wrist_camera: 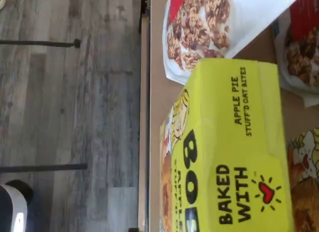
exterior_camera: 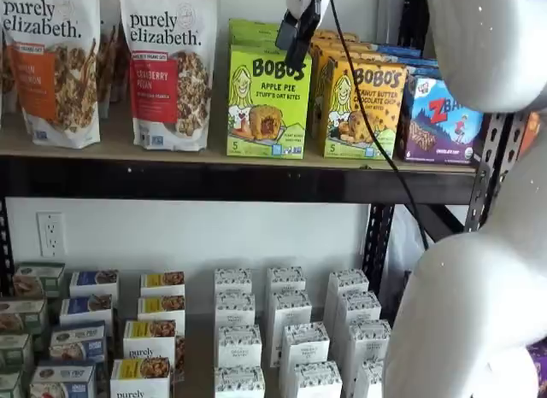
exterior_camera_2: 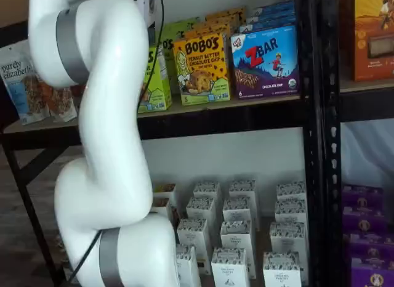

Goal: Pick the green box on the top shelf, the fourth from the left

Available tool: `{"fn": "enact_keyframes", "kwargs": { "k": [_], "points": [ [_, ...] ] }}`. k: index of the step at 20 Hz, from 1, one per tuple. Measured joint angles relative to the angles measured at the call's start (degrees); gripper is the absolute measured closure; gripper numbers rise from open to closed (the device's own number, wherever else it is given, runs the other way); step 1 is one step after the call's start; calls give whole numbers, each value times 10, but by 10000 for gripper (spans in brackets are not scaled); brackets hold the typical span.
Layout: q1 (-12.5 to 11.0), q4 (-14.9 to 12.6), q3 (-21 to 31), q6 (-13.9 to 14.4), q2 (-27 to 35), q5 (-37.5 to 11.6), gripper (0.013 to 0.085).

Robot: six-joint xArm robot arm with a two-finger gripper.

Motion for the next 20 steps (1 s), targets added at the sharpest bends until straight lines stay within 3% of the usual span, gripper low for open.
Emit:
{"fn": "enact_keyframes", "kwargs": {
  "k": [11,20],
  "points": [
    [9,-20,6,1,12,-7,130],
    [13,-29,37,-1,4,-41,130]
  ]
}}
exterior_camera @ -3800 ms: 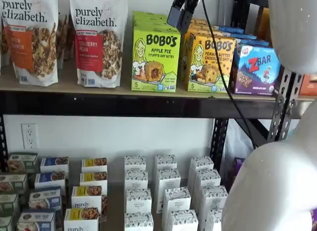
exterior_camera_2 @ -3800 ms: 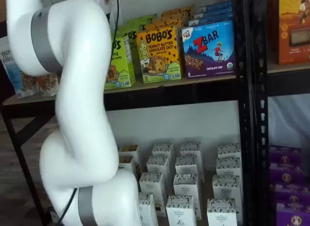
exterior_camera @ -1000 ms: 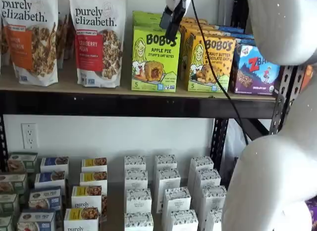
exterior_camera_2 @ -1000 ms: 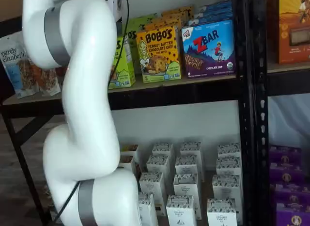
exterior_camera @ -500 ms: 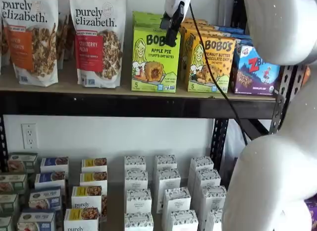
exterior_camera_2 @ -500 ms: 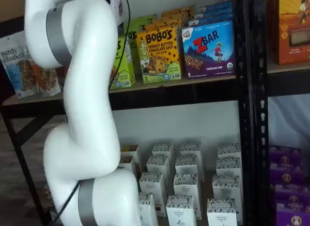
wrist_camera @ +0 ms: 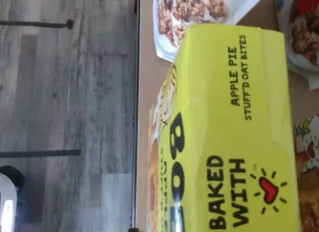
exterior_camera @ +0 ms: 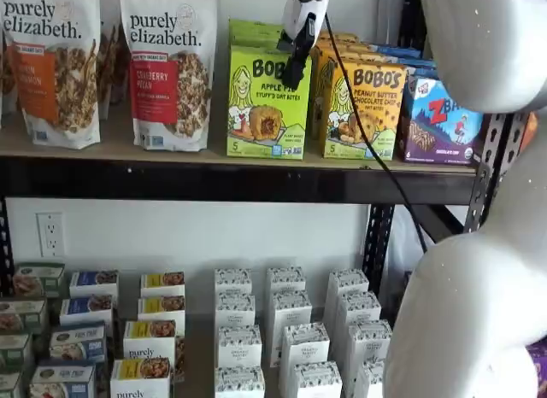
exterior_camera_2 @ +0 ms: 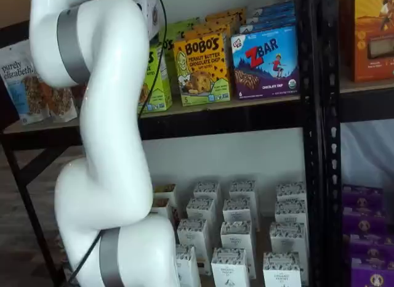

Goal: Pick the green box on the top shelf, the fourth from the left

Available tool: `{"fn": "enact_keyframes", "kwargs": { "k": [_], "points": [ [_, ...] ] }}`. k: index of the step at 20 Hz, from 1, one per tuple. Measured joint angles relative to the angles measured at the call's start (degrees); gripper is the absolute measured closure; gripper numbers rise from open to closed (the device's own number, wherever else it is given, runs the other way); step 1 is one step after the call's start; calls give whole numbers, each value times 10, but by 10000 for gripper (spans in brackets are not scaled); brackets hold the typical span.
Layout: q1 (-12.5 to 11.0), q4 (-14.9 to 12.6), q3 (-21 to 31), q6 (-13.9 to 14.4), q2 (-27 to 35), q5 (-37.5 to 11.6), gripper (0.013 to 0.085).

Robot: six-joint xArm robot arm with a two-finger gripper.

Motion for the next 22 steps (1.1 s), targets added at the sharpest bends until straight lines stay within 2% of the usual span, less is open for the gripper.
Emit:
{"fn": "enact_keyframes", "kwargs": {
  "k": [6,7,8,10,13,14,15,18,22],
  "points": [
    [1,-2,9,-1,0,-11,130],
    [1,-1,9,-1,0,-11,170],
    [1,0,9,-2,1,-10,170],
    [0,1,9,-2,1,-9,250],
    [0,2,10,-3,1,-9,290],
    [-1,3,10,-3,0,-8,330],
    [-1,3,11,-3,0,-9,330],
    [-1,4,12,-3,-1,-8,410],
    [0,-1,7,-2,1,-1,410]
  ]
}}
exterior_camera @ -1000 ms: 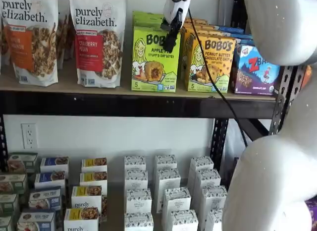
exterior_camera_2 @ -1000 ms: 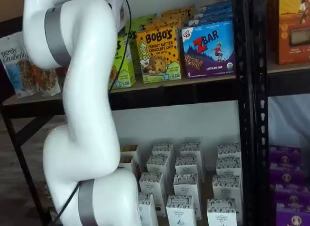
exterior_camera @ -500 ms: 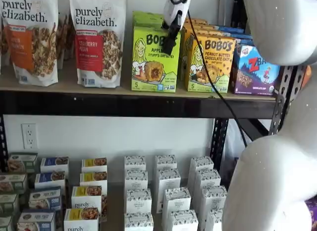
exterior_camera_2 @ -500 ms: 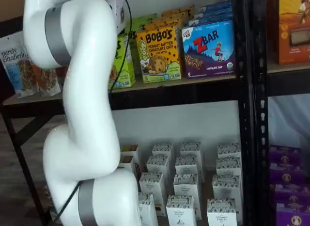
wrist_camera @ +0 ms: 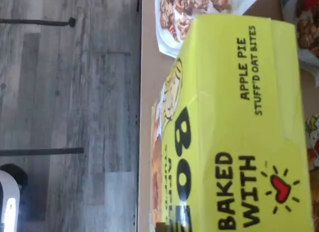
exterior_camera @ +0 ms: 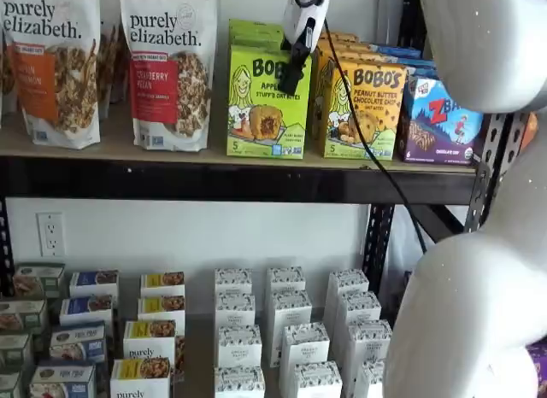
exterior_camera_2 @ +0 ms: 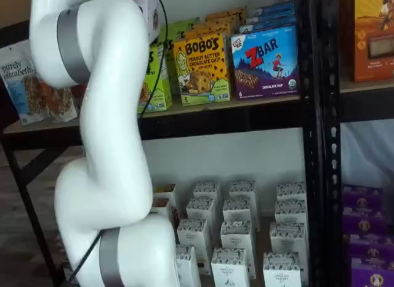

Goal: Pick the green box on the top shelf, the fourth from the left

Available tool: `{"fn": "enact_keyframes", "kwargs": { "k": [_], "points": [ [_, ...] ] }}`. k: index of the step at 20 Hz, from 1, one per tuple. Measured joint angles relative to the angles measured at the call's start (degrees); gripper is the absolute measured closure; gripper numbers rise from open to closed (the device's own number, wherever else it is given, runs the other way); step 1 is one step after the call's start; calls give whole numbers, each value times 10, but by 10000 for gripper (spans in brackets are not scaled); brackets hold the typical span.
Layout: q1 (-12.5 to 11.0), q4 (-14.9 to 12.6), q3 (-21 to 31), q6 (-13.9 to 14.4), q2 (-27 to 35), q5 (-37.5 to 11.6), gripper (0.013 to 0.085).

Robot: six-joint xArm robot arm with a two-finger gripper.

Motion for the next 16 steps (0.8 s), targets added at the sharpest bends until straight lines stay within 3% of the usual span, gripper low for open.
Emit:
{"fn": "enact_keyframes", "kwargs": {
  "k": [5,16],
  "points": [
    [1,0,3,1,-3,-3,410],
    [2,7,4,3,-5,-4,650]
  ]
}}
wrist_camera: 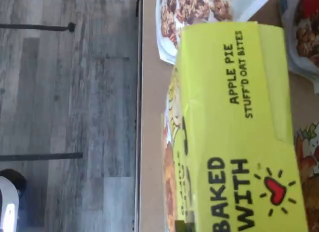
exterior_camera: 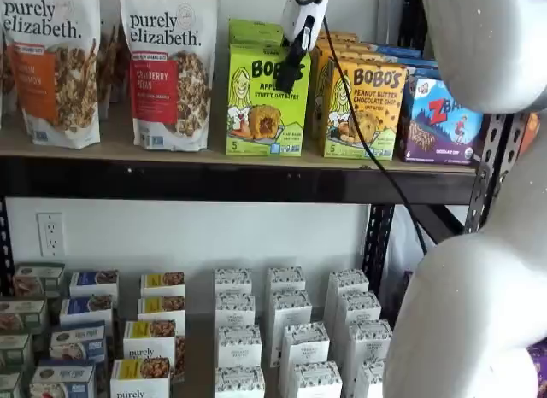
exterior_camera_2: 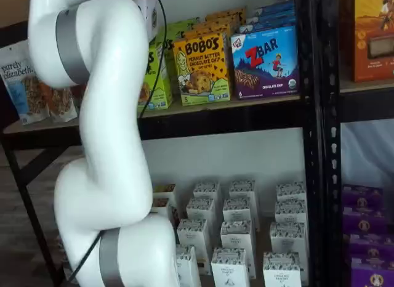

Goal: Pick the green box on the top shelf, the fourth from the left

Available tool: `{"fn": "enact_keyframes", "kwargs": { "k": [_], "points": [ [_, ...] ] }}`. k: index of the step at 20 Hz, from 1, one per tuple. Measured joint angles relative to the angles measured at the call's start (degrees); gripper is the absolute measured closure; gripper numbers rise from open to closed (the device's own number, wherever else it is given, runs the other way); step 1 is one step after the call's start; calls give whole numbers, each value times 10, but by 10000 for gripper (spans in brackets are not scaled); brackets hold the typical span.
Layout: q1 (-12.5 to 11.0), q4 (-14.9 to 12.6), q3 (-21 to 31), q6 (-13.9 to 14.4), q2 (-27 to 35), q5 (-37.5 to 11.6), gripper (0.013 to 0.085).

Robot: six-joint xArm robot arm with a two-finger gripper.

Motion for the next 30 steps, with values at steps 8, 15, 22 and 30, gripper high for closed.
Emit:
{"fn": "enact_keyframes", "kwargs": {
  "k": [8,15,22,30],
  "points": [
    [2,-7,-4,2,1,5,690],
    [-2,1,-15,1,5,24,690],
    [-11,14,-31,-2,1,60,690],
    [-19,18,-29,-3,-26,95,690]
  ]
}}
